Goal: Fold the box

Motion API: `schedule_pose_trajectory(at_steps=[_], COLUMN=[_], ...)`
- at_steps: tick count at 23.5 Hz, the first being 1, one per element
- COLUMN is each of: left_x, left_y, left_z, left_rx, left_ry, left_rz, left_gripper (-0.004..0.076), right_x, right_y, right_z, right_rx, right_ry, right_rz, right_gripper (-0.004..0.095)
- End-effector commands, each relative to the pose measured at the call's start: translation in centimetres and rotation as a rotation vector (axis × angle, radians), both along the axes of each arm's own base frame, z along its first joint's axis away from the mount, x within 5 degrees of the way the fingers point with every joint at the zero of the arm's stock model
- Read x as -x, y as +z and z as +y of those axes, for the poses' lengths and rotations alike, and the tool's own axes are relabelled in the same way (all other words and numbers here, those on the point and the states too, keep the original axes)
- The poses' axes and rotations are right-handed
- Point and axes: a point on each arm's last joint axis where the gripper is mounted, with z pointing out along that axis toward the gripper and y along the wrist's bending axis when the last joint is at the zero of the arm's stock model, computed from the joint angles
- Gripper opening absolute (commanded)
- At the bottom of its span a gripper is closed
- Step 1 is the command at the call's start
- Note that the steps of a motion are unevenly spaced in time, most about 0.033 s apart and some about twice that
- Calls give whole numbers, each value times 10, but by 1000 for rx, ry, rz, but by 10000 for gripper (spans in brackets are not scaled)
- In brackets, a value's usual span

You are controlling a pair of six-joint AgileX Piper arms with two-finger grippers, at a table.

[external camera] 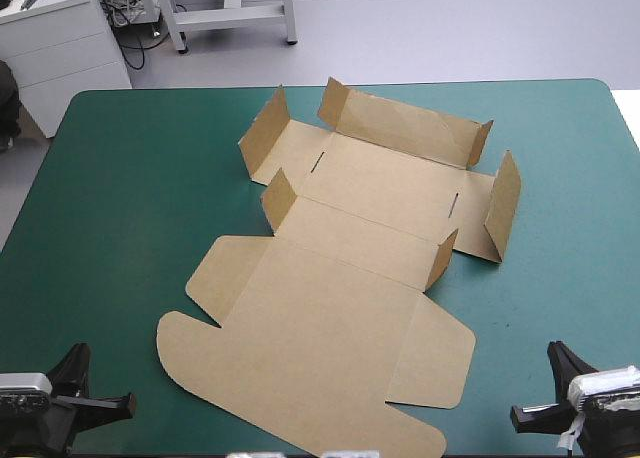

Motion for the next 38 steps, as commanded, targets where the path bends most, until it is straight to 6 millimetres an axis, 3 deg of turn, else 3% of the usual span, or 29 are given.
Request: schedule_pose_trajectory(at_steps=[1,11,13,14,19,20,28,33,38], left_x=[3,3,3,3,3,3,3,3,3], left_y=[13,13,13,13,13,13,13,13,13], left_z=[-1,-1,-1,-1,-1,-1,-1,-1,-1], left_rx=[13,13,13,13,13,13,14,14,14], left_ry=[-5,-5,-5,-5,-5,-5,-6,-6,-6], left_rz=[-107,-107,-107,-107,-107,-107,-107,-107,-107], left_gripper=[-32,-32,-32,-32,-32,-32,-32,-32,-32], right_x=[6,6,6,6,6,6,-1,-15,-45], right_y=[15,15,15,15,15,15,20,58,100], right_z=[-1,-1,-1,-1,-1,-1,-1,1,0], right_rx=[3,8,8,8,8,8,-6,-141,-278], right_ry=[-11,-11,-8,-8,-10,-10,-7,-21,-58], right_rz=[-133,-134,-134,-134,-134,-134,-32,19,126], right_gripper=[-23,12,142,285,738,777,789,789,789])
